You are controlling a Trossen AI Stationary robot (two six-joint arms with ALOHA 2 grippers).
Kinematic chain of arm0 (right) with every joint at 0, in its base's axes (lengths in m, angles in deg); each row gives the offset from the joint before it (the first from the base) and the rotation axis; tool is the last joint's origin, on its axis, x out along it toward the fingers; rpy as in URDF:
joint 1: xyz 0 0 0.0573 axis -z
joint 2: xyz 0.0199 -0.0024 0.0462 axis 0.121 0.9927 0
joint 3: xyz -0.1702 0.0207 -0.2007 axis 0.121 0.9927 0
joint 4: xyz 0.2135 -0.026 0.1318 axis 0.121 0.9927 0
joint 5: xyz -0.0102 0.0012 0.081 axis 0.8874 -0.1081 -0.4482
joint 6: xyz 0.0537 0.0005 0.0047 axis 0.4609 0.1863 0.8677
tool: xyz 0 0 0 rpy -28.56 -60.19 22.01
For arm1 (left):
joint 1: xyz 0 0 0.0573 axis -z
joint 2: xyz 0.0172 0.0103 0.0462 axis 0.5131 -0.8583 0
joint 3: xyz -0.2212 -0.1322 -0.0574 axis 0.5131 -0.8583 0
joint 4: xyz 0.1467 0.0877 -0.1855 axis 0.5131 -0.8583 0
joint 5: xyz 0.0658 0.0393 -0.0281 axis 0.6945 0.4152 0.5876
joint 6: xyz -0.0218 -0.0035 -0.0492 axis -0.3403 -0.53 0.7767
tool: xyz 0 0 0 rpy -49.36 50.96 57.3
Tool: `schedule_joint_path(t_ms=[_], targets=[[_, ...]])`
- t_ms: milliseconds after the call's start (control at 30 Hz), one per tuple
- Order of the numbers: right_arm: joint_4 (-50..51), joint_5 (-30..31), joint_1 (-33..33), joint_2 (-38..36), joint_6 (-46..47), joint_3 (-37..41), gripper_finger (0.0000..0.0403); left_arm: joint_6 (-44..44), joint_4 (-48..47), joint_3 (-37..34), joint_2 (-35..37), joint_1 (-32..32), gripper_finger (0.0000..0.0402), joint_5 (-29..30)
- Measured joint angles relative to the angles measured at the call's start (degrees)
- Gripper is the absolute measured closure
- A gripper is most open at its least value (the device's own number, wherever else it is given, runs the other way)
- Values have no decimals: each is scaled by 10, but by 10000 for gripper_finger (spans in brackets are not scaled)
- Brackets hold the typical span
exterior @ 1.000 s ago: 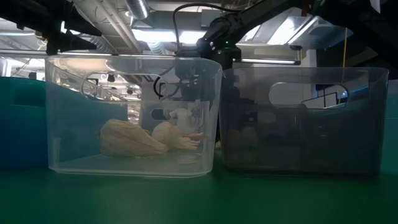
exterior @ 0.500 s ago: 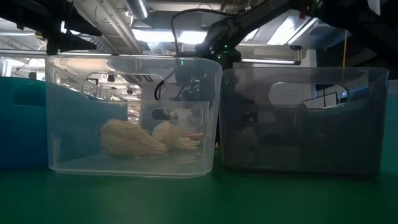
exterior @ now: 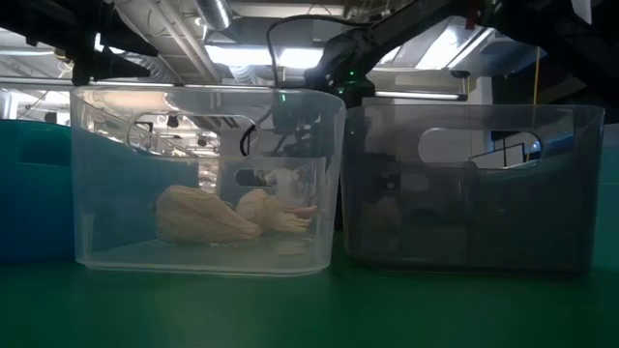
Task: Sort produce into baskets
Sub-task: Put the white garlic into the transparent bin
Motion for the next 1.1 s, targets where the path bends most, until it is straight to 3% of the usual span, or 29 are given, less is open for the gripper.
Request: schedule_joint_path(t_ms=[100, 633, 1100], targets=[[2, 0, 0, 0, 0, 0, 394, 0, 0, 0, 0, 0, 164, 0], [63, -3, -4, 4, -4, -69, 398, -1, 0, 0, 0, 0, 164, 0], [115, -29, -57, 3, -14, -227, 399, 14, -30, 0, 0, 0, 164, 22]])
